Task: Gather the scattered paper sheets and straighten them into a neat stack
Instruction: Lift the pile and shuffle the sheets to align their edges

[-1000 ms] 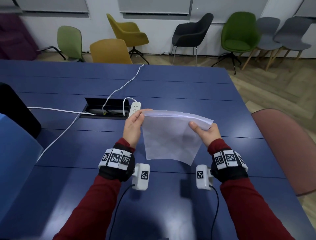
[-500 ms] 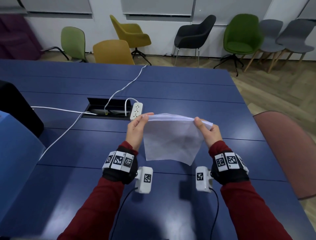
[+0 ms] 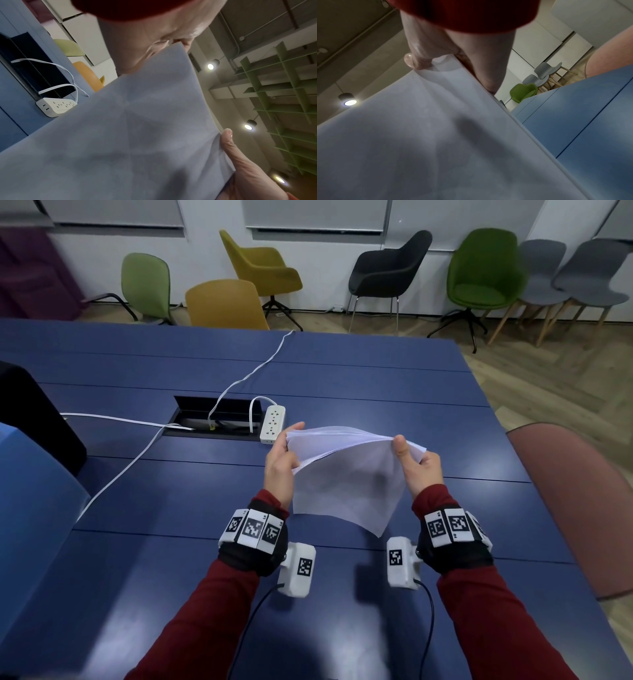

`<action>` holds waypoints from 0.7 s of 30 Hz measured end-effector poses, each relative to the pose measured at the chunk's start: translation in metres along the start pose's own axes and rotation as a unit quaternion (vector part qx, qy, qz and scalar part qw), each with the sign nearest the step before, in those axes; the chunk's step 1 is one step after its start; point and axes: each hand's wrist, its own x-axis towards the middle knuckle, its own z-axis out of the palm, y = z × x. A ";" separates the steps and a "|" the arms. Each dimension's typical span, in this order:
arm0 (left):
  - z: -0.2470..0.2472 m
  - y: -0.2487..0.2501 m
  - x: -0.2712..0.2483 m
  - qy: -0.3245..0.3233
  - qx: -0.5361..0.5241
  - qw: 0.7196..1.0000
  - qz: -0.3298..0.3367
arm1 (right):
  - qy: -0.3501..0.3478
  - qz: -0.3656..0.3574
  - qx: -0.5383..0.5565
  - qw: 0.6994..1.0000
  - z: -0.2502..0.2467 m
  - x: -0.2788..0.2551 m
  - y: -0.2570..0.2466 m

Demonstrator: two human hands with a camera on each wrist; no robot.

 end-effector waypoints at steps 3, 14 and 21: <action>-0.001 -0.003 0.000 -0.006 -0.019 1.000 0.011 | 0.008 -0.012 -0.001 1.000 -0.001 0.003 0.004; -0.032 0.008 -0.009 -0.065 0.000 0.992 0.110 | 0.009 -0.020 0.015 1.000 0.001 0.008 0.005; -0.042 0.011 -0.008 -0.115 0.119 0.978 0.124 | 0.015 -0.027 0.007 0.999 0.004 0.010 0.006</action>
